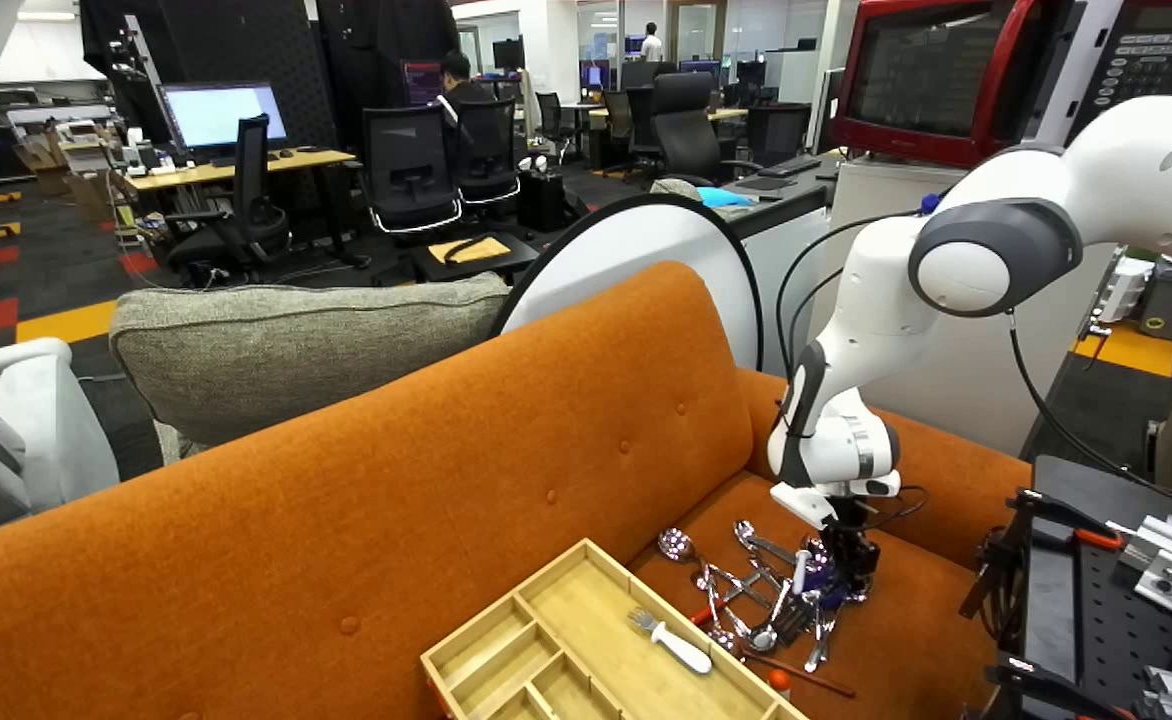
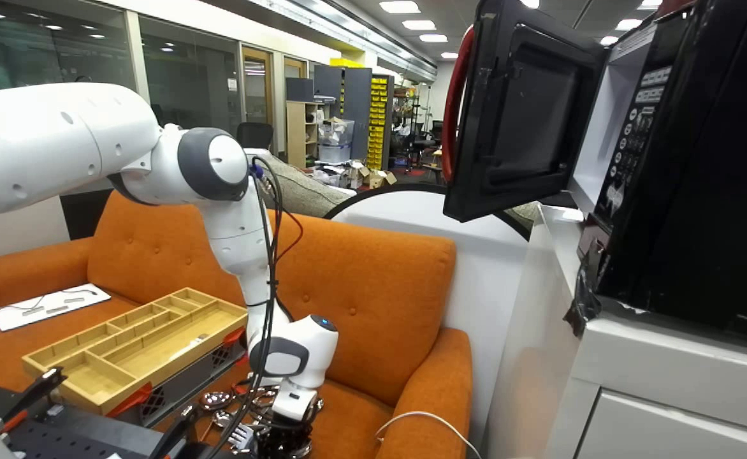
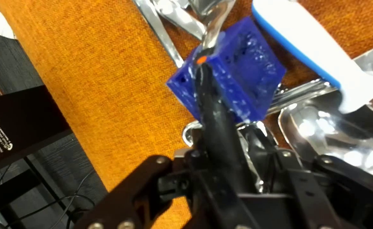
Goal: Pick the spatula and put it in the box
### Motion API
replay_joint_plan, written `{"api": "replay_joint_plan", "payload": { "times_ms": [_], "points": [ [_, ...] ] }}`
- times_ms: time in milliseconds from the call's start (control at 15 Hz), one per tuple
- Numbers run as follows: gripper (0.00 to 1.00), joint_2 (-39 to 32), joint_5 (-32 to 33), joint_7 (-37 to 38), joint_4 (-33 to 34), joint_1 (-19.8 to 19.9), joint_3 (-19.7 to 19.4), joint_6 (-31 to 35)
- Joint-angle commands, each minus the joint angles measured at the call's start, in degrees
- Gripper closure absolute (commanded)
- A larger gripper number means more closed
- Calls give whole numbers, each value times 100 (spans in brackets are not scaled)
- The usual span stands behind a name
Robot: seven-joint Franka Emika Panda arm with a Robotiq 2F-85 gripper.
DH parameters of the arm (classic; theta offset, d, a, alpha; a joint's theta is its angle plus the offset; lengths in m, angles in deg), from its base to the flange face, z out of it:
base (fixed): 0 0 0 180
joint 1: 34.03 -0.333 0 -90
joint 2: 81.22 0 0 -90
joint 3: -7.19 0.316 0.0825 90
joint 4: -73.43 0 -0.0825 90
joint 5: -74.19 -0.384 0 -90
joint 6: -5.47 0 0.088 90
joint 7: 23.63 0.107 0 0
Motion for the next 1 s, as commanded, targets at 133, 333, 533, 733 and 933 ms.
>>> {"api": "replay_joint_plan", "payload": {
  "times_ms": [133, 333, 533, 733, 933],
  "points": [
    [98, 167, 148, -103, -16, 222, 116, -58],
    [95, 504, 158, -397, -196, 417, 229, -371],
    [95, 971, 236, -758, -475, 497, 246, -781],
    [95, 1567, 218, -1291, -847, 539, 294, -1008],
    [95, 2250, 50, -1855, -1215, 539, 473, -1088]
  ]
}}
